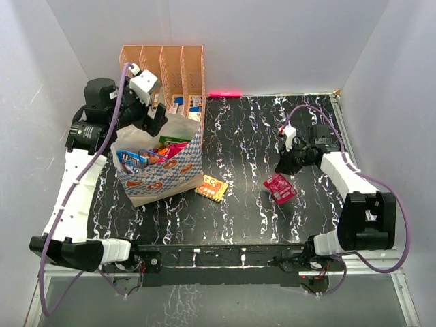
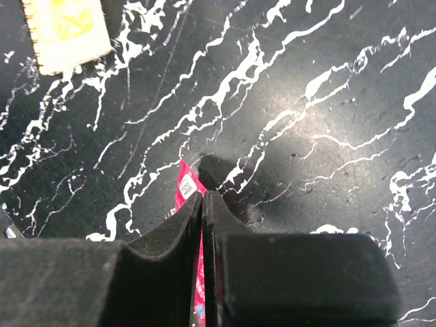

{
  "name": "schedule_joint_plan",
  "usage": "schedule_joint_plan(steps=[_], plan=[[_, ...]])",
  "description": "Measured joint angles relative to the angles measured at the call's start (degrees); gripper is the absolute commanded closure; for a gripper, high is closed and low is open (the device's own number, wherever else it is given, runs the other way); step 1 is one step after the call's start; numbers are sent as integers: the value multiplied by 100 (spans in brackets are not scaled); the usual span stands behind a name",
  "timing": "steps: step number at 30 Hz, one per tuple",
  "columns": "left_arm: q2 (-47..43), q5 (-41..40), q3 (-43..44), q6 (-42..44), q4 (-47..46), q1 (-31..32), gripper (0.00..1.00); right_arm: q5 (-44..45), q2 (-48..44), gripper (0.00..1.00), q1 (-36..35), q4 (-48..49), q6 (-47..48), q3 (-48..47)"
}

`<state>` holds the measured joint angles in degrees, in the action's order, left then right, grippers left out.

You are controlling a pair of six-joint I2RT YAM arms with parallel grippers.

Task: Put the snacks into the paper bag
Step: Pick up the snack from the center of the board, then place the snack in the paper bag.

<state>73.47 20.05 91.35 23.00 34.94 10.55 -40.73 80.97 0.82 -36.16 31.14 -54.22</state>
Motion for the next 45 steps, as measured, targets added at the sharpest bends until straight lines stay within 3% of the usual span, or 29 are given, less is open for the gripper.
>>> schedule_joint_plan(steps=[9, 30, 42, 45], plan=[[299, 1224, 391, -553, -63, 291, 12, -531, -323, 92, 0, 7, -9, -232], [2031, 1587, 638, -776, -254, 2684, 11, -1434, -957, 92, -2, 179, -505, -710], [2964, 2068, 310, -1484, -1606, 3069, 9, -1753, -1311, 92, -2, 188, -975, -1049], [3209, 2190, 258, -1639, -1952, 3156, 13, -1803, -1311, 92, -2, 184, -1058, -1088]])
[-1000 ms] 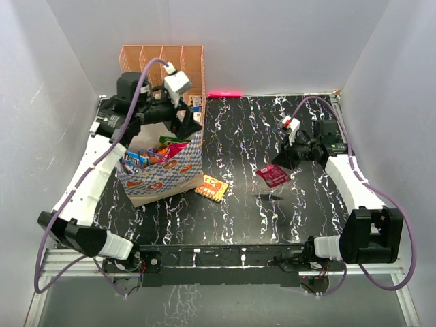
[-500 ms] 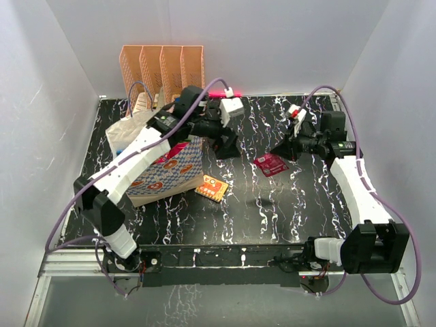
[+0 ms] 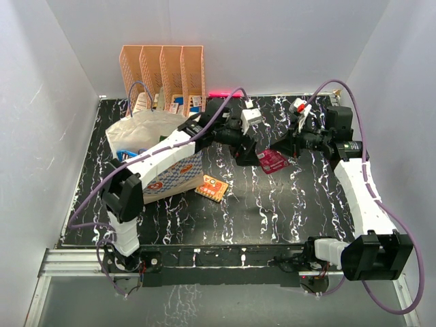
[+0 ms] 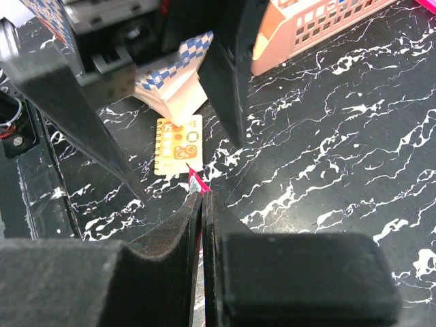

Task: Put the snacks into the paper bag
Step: Place the snack in the paper bag.

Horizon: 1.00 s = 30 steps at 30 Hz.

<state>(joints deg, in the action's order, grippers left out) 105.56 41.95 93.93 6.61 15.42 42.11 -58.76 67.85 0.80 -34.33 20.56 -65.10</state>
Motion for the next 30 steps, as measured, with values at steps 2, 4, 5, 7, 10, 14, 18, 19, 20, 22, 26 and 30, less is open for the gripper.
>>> schedule_joint_plan(steps=[2, 4, 5, 7, 10, 14, 18, 19, 20, 22, 26, 30], plan=[[164, 92, -11, -79, -219, 72, 20, -15, -7, 92, 0, -2, -33, -7], [302, 146, -15, -142, -402, 144, 31, -24, -24, 92, -2, -11, -83, -7], [378, 195, -17, -184, -496, 184, 37, -31, -37, 92, -2, -11, -109, -7], [505, 306, -17, -282, -656, 240, 49, -35, -70, 92, -4, -11, -131, -4], [675, 468, -17, -417, -824, 299, 62, -35, -118, 92, -4, -11, -144, -4], [752, 603, -17, -479, -896, 308, 72, -37, -146, 92, -4, -11, -149, -4], [752, 704, -17, -479, -938, 308, 82, -33, -153, 92, -4, -11, -146, 0], [752, 717, -17, -474, -938, 308, 83, -31, -153, 92, -4, -11, -146, 4], [752, 732, -17, -468, -938, 308, 85, -31, -153, 92, -4, -9, -146, 7], [752, 767, -17, -466, -935, 308, 87, -17, -155, 92, -4, -9, -146, 9], [752, 828, -13, -452, -896, 310, 94, 7, -177, 91, -4, -7, -146, 28], [750, 831, 20, -328, -789, 310, 95, 76, -192, 76, -4, -11, -155, 31]])
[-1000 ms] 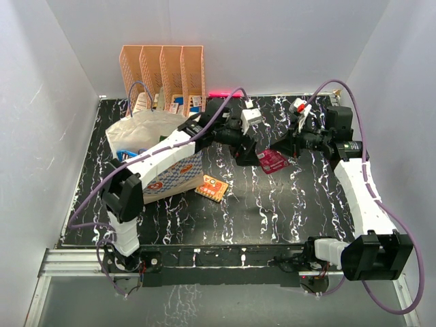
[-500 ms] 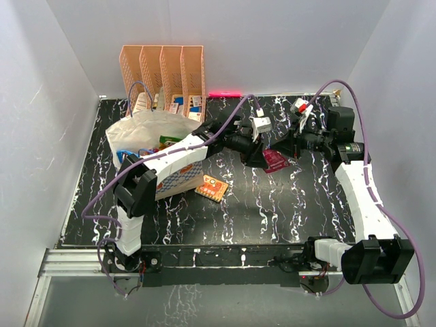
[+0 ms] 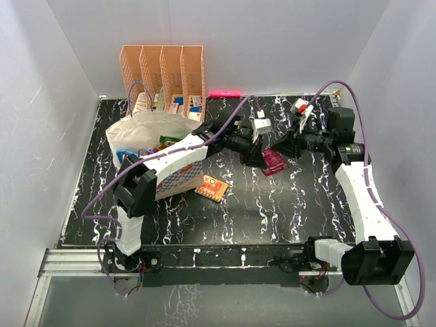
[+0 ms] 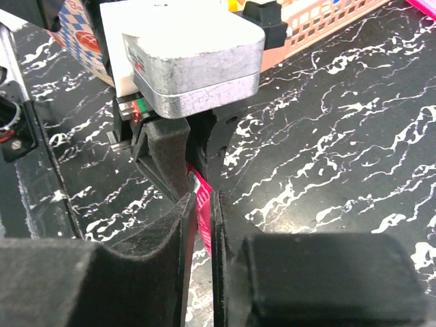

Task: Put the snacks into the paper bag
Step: Place the snack in the paper bag.

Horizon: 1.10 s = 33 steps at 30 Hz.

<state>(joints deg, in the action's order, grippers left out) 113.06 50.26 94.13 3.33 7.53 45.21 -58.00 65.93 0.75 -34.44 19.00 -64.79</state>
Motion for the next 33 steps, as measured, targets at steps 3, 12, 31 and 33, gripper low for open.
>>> schedule_joint_plan(steps=[3, 12, 31, 33], plan=[[-9, -26, 17, 173, 140, 0, 95, 127, -22, 56, -4, -7, -31, 0], [-358, -459, 146, 916, 809, -2, 98, 595, -96, 21, -4, -61, -149, -68], [-1130, -3458, 2146, 2142, 2297, -9, 100, 922, -398, 15, -4, -308, -142, -308], [-1226, -3709, 2306, 2251, 2411, -9, 100, 964, -398, 13, -4, -299, -109, -256]])
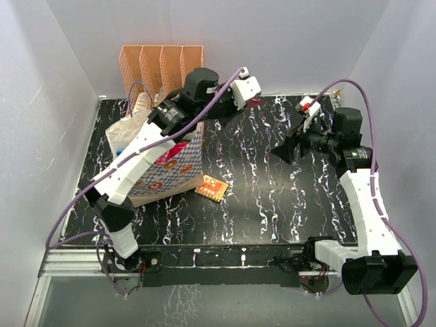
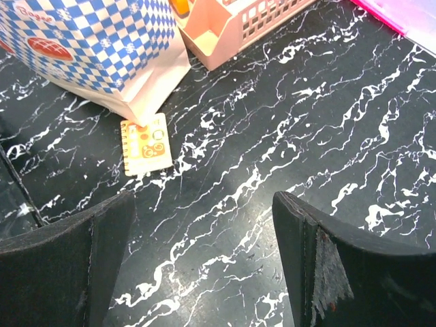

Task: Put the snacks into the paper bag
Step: Place the snack in the paper bag.

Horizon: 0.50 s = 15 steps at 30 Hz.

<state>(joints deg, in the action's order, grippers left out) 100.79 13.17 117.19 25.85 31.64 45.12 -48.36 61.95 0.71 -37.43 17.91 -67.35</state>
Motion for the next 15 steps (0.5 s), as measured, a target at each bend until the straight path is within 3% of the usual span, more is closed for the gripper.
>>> schedule_joint_plan(steps=[8, 15], plan=[[-619, -758, 146, 470, 621, -195, 98, 223, 271, 10, -2, 247, 343, 470], [-1176, -1147, 136, 769, 1207, -1152, 98, 560, 610, 8, -7, 817, 227, 1078]])
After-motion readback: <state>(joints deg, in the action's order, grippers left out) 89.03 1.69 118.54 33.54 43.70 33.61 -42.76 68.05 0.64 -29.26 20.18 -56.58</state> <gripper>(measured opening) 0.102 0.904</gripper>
